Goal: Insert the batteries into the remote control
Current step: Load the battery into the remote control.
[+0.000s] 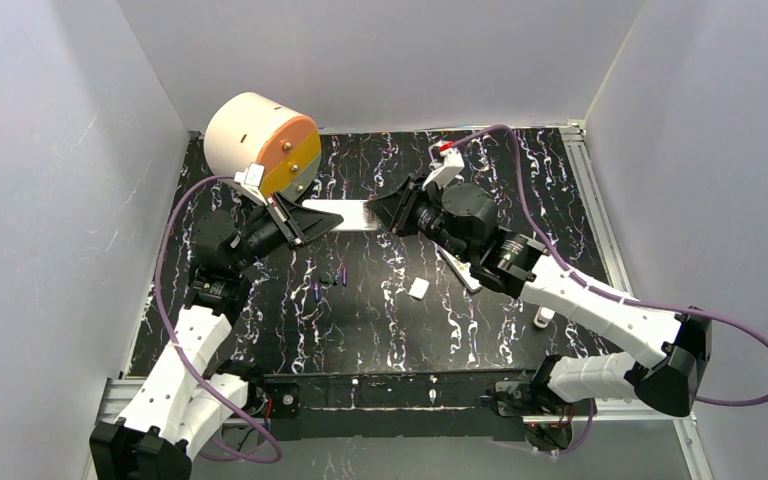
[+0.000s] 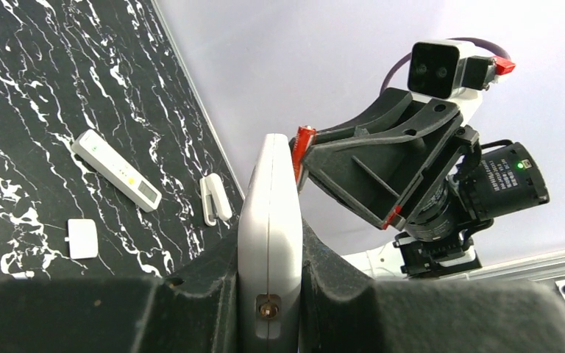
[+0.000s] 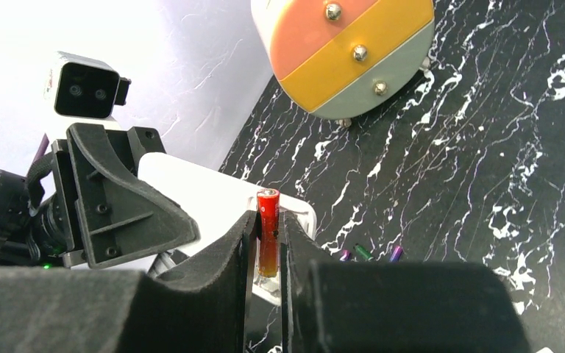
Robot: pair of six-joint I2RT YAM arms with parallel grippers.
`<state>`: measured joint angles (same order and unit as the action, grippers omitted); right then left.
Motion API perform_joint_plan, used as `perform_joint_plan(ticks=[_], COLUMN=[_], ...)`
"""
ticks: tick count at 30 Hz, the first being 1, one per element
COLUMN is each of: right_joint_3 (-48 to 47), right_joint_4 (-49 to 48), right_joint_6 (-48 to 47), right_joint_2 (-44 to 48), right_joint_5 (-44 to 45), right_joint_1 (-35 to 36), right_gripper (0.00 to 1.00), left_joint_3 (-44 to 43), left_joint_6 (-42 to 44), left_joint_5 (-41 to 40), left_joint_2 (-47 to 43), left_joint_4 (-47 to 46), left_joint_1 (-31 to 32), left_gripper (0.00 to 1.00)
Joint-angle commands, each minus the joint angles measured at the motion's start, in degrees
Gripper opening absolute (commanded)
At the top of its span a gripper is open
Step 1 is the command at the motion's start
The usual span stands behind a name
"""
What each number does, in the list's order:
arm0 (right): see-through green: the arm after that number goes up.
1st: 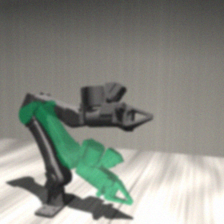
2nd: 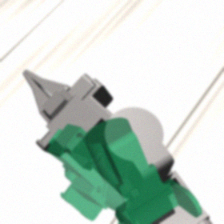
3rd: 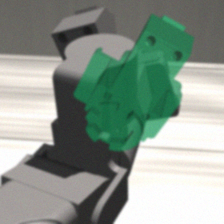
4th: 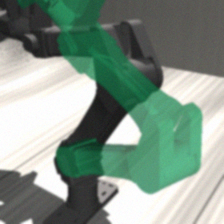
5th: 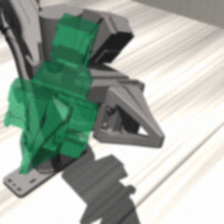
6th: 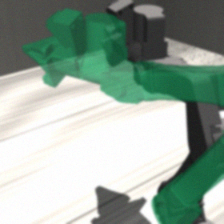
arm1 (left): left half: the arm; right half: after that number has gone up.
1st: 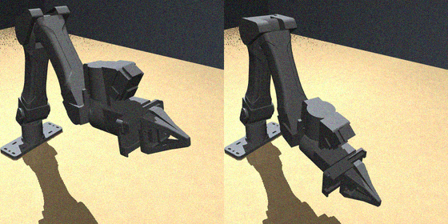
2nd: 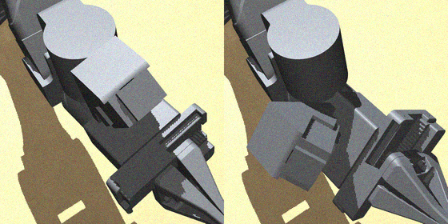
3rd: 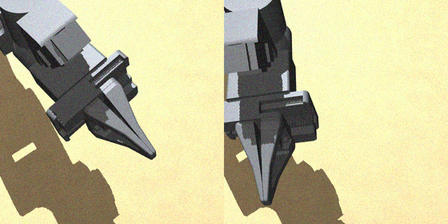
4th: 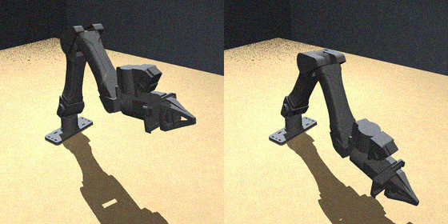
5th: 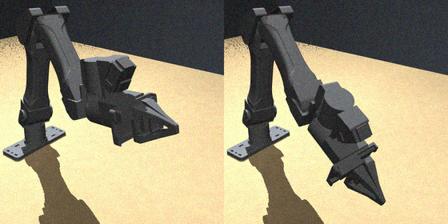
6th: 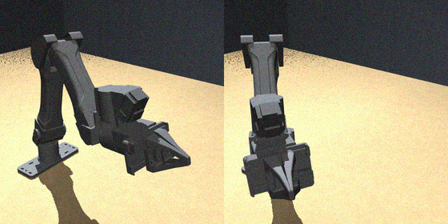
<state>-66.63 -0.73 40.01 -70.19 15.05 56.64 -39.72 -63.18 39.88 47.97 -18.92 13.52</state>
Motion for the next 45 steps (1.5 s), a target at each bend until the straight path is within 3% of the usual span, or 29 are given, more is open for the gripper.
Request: perform_joint_plan(ticks=[1, 14, 21, 33, 45], right_joint_3=[-3.4, -4.4, -5.8, -6.7, -7.9], right_joint_4=[-5.4, -6.7, -6.3, -6.6, -11.7], right_joint_6=[-4.6, -7.5, -8.7, -8.9, -11.0], right_joint_2=[-1.1, -3.7, -5.4, -6.4, -9.6], right_joint_5=[-1.3, 1.8, 4.5, 8.1, 17.9], right_joint_1=[-0.1, 0.0, 1.3, 2.1, 5.9], right_gripper=[0.25, 0.28, 0.28, 0.16, 0.15], left_joint_3=[-0.5, 0.5, 2.0, 4.1, 6.5], left_joint_6=[-3.5, -15.1, -16.8, -20.3, -26.7], left_joint_5=[1.7, -1.4, -3.0, -4.7, -8.1], left_joint_2=[0.1, 0.6, 0.2, -0.2, -0.9], left_joint_4=[-4.1, -9.0, -11.6, -15.5, -19.1], left_joint_1=[0.2, 0.2, 0.2, 0.2, 0.3], left_gripper=[0.0, 0.0, 0.0, 0.0, 0.0])
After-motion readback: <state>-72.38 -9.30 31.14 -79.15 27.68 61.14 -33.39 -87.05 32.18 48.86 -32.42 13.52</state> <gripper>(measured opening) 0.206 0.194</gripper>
